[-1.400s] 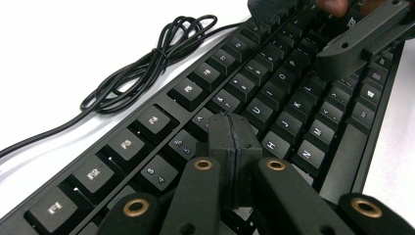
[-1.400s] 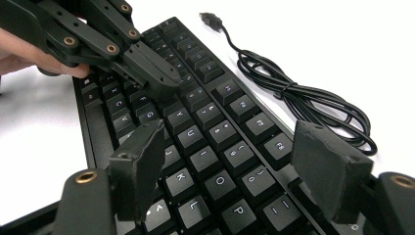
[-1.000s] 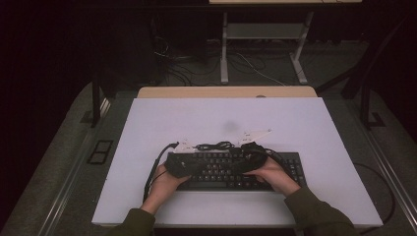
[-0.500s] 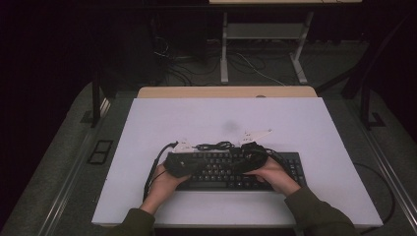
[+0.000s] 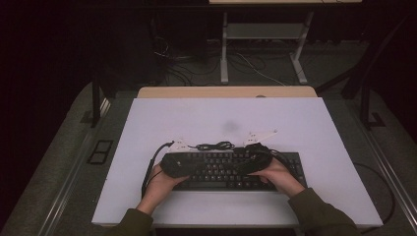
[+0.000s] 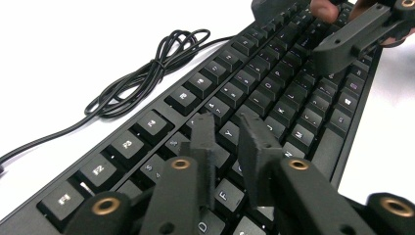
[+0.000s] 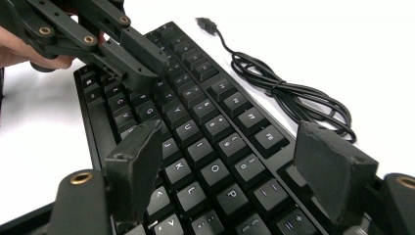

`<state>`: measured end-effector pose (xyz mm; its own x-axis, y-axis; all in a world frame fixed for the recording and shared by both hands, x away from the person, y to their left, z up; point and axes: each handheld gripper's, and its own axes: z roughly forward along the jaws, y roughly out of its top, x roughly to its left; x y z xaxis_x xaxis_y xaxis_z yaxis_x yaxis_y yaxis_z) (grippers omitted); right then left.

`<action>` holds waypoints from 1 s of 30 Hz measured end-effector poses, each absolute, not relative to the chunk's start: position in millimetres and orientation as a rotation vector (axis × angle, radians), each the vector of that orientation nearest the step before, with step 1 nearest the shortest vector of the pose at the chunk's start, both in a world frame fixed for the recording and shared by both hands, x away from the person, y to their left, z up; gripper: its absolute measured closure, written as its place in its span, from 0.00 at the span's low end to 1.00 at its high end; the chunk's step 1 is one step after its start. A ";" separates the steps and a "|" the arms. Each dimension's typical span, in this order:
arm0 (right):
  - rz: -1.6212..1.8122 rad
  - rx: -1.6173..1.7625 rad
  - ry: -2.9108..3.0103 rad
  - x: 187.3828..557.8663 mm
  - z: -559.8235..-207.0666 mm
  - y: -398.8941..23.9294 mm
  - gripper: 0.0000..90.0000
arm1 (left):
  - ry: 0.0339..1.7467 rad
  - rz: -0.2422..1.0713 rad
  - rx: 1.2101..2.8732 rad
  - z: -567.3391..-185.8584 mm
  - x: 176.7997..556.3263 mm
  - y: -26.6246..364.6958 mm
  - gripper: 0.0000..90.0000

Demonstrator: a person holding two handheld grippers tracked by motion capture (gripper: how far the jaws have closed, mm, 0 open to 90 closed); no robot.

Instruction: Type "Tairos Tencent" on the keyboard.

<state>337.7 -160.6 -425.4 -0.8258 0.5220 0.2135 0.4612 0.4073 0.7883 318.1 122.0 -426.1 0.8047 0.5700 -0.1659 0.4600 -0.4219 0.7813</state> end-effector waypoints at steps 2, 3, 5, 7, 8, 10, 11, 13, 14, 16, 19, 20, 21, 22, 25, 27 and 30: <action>1.419 0.908 2.567 337.3 -424.8 -163.7 0.29 | 0.756 0.154 2.084 -425.8 317.2 123.8 0.79; 1.424 0.907 2.565 337.5 -424.8 -165.2 0.28 | 0.760 0.154 2.084 -425.6 316.6 124.8 0.77; 1.423 0.912 2.558 337.1 -424.9 -167.5 0.27 | 0.761 0.158 2.081 -425.6 316.3 126.8 0.72; 1.425 0.910 2.550 336.7 -425.3 -169.9 0.27 | 0.761 0.166 2.080 -425.6 315.8 128.9 0.66; 1.427 0.914 2.547 335.9 -425.1 -171.1 0.26 | 0.761 0.172 2.078 -425.6 315.0 130.1 0.63; 1.433 0.917 2.534 334.4 -424.9 -173.8 0.26 | 0.757 0.181 2.071 -425.3 313.2 133.6 0.57; 1.437 0.914 2.530 333.4 -424.8 -175.4 0.25 | 0.756 0.187 2.069 -424.9 312.3 135.7 0.54; 1.439 0.916 2.524 331.0 -424.9 -178.6 0.25 | 0.760 0.190 2.056 -424.4 311.0 139.8 0.49; 1.437 0.913 2.521 330.2 -424.9 -180.7 0.24 | 0.761 0.185 2.051 -424.0 310.3 141.8 0.47; 1.437 0.918 2.514 327.6 -424.3 -185.3 0.24 | 0.761 0.187 2.046 -423.5 308.8 145.2 0.43; 1.432 0.926 2.497 324.3 -422.8 -193.0 0.23 | 0.758 0.184 2.035 -422.3 306.3 149.7 0.38; 1.435 0.928 2.490 323.3 -422.5 -196.2 0.23 | 0.756 0.185 2.028 -421.7 304.7 151.2 0.37; 1.442 0.942 2.481 321.8 -422.3 -199.0 0.23 | 0.752 0.187 2.023 -421.0 303.3 152.7 0.35; 1.436 0.941 2.476 320.4 -422.3 -202.5 0.23 | 0.749 0.192 2.021 -420.0 301.7 154.5 0.33; 1.428 0.945 2.452 315.0 -422.6 -211.8 0.23 | 0.756 0.206 2.006 -418.8 297.0 159.9 0.30; 1.428 0.951 2.443 311.8 -422.6 -217.9 0.22 | 0.760 0.211 2.002 -419.1 294.1 164.1 0.28; 1.435 0.956 2.423 307.1 -422.5 -225.8 0.22 | 0.768 0.218 1.998 -420.6 290.7 170.5 0.26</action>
<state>307.1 -225.8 -422.5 -0.7808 0.6007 0.1718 0.4393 0.3322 0.8346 290.7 170.5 -420.6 0.7868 0.5981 -0.1524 0.4283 -0.3513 0.8326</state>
